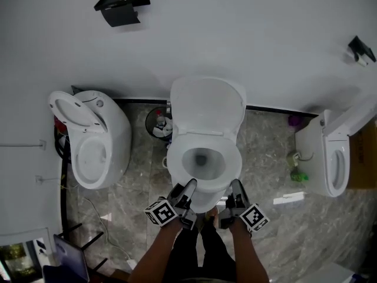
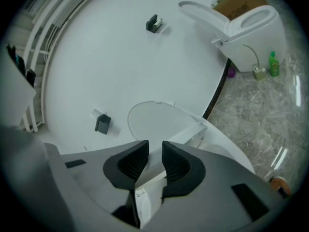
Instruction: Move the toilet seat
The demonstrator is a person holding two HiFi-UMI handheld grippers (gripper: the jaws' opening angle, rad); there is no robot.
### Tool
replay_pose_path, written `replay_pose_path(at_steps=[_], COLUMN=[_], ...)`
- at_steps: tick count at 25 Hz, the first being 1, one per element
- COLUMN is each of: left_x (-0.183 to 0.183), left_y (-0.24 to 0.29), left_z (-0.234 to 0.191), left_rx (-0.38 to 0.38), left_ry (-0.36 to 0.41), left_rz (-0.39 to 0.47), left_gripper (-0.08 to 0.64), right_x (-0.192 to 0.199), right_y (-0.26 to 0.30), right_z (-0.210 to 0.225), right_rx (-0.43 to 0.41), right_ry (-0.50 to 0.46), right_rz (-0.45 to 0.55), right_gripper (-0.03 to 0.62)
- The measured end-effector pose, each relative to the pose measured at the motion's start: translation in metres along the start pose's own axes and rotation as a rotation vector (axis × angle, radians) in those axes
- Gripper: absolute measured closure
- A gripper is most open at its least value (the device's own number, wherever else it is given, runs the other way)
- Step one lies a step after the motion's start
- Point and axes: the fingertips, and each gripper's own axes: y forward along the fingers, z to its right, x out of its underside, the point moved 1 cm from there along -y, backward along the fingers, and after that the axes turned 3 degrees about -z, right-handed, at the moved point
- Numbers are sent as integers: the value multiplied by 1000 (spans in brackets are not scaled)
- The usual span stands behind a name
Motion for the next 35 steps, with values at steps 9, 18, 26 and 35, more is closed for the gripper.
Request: replay_pose_path(at_steps=[9,18,26,35], left_x=[-26,-42,-51,-60], left_y=[16,22,35,73], left_z=[19,38,54,67], left_rx=[40,102,6,-119], left_ry=[17,192,684,961], left_rz=[-49,-129,-72,-54], left_gripper=[259,287,394,431], right_x=[46,43,21,-2], right_y=[8,51,70,91], right_z=[-50,-82,-102,-115], right_rx=[-61,24,39,-4], right_ry=[-130,-355,-597,-734], right_rz=[-87,-64,-79,-75], right_gripper=[514,588,586,588])
